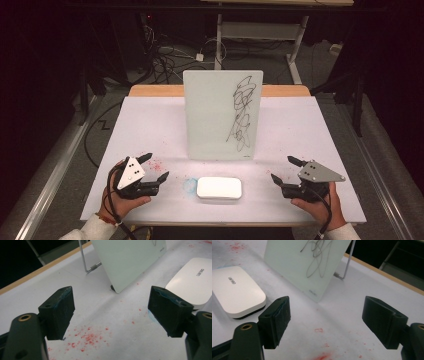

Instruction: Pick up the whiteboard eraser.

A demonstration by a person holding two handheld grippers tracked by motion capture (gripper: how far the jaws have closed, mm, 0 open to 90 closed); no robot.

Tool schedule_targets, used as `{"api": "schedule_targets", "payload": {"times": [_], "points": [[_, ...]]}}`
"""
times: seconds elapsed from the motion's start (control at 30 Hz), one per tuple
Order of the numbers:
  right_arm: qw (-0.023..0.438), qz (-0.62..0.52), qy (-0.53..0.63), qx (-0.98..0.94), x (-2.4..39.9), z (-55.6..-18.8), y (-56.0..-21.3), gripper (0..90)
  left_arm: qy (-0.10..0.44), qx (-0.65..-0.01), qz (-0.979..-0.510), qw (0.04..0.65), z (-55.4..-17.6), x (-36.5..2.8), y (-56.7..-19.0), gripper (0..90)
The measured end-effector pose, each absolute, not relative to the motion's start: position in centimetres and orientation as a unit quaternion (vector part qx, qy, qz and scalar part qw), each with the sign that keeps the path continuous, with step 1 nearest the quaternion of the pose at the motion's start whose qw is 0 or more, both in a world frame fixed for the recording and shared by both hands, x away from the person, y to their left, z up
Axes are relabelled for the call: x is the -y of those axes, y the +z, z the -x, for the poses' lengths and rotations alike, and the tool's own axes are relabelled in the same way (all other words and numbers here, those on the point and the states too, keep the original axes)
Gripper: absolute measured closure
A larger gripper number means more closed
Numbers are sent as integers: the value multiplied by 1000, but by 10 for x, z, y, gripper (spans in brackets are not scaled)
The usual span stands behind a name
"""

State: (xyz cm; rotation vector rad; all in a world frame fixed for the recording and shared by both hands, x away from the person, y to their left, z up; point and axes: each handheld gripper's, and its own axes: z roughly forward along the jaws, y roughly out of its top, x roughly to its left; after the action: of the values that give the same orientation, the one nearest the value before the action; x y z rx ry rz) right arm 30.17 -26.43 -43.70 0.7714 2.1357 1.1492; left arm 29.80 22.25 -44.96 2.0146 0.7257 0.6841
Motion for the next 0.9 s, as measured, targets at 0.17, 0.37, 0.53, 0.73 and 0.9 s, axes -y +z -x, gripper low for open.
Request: {"api": "schedule_targets", "payload": {"times": [0.17,0.37,0.53,0.73,0.9], "points": [[265,-280,429,-817,262,-307,-441,214,264,-293,-817,421,-300,-222,-454,197],[236,-253,410,-844,252,-312,-442,214,252,-288,-831,403,-302,-217,-459,197],[213,-228,413,-856,235,-318,-435,214,254,-286,-834,398,-302,-216,-461,197],[173,-181,398,-882,202,-324,-434,234,242,-296,-837,392,-301,-216,-464,197],[142,-153,381,-901,175,-329,-439,235,238,-295,-840,388,-299,-217,-465,197]]}}
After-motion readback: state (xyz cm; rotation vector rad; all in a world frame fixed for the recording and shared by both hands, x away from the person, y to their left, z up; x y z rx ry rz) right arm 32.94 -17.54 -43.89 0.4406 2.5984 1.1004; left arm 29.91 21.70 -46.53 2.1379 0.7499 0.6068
